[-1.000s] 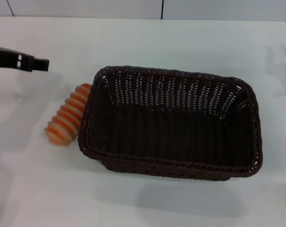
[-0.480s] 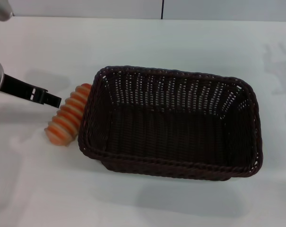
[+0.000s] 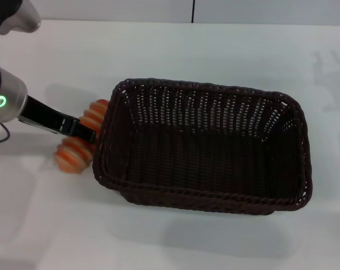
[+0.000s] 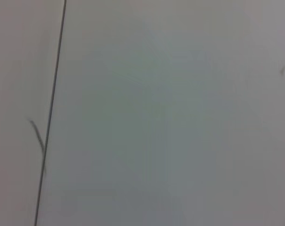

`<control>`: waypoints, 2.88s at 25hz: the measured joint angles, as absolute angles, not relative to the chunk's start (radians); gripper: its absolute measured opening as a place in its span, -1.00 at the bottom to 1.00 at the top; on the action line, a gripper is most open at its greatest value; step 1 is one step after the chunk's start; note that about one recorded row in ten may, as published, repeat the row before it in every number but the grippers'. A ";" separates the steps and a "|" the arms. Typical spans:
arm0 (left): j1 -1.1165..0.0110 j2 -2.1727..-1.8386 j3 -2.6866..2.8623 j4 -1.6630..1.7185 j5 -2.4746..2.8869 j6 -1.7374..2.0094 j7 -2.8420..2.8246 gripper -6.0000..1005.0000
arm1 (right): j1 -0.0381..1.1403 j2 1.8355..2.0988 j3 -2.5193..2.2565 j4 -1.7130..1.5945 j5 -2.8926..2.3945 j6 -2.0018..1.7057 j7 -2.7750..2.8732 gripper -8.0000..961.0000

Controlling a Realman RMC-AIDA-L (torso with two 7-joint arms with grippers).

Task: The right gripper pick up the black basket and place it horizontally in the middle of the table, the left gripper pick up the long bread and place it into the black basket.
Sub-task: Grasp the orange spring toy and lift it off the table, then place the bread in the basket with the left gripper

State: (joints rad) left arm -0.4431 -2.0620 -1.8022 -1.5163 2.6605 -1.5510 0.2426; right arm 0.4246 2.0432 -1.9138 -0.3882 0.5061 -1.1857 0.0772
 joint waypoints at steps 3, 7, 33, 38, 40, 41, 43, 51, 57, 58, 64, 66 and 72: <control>-0.455 -2.062 -1.799 -1.489 2.651 -1.550 0.246 0.50 | 0.425 2.043 -1.913 -0.388 0.506 -1.186 0.077 -0.23; -0.475 -2.063 -1.797 -1.425 2.646 -1.531 0.254 0.49 | 0.426 2.043 -1.913 -0.388 0.506 -1.186 0.077 -0.23; -0.482 -2.063 -1.747 -1.310 2.645 -1.413 0.276 0.42 | 0.425 2.042 -1.911 -0.396 0.478 -1.186 0.086 -0.23; -0.479 -2.063 -1.744 -1.320 2.661 -1.411 0.271 0.40 | 0.423 2.041 -1.911 -0.396 0.478 -1.188 0.086 -0.23; -0.475 -2.063 -1.736 -1.329 2.663 -1.410 0.270 0.27 | 0.423 2.041 -1.911 -0.396 0.477 -1.189 0.086 -0.23; -0.475 -2.063 -1.734 -1.329 2.663 -1.410 0.270 0.20 | 0.423 2.041 -1.911 -0.396 0.477 -1.190 0.086 -0.23; -0.474 -2.063 -1.732 -1.332 2.663 -1.410 0.269 0.07 | 0.423 2.041 -1.911 -0.396 0.477 -1.190 0.086 -0.23; -0.466 -2.063 -1.735 -1.349 2.674 -1.408 0.270 -0.09 | 0.423 2.042 -1.911 -0.396 0.477 -1.192 0.086 -0.23; -0.423 -2.055 -1.875 -1.470 2.731 -1.335 0.323 -0.19 | 0.422 2.043 -1.911 -0.396 0.477 -1.192 0.086 -0.23; -0.421 -2.056 -1.952 -1.505 2.727 -1.333 0.369 -0.21 | 0.422 2.043 -1.911 -0.396 0.477 -1.192 0.086 -0.23; -0.427 -2.056 -1.998 -1.634 2.717 -1.377 0.424 -0.37 | 0.421 2.043 -1.911 -0.397 0.477 -1.190 0.086 -0.23; -0.437 -2.057 -1.990 -1.691 2.705 -1.414 0.430 -0.40 | 0.422 2.043 -1.911 -0.397 0.477 -1.187 0.087 -0.23; -0.485 -2.062 -1.867 -1.783 2.550 -1.541 0.413 -0.46 | 0.427 2.042 -1.905 -0.392 0.480 -1.185 0.087 -0.23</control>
State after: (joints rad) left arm -0.4851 -2.0617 -1.8666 -1.7829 2.5503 -1.5413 0.4131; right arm 0.4268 2.0423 -1.9053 -0.3924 0.4795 -1.1850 0.0870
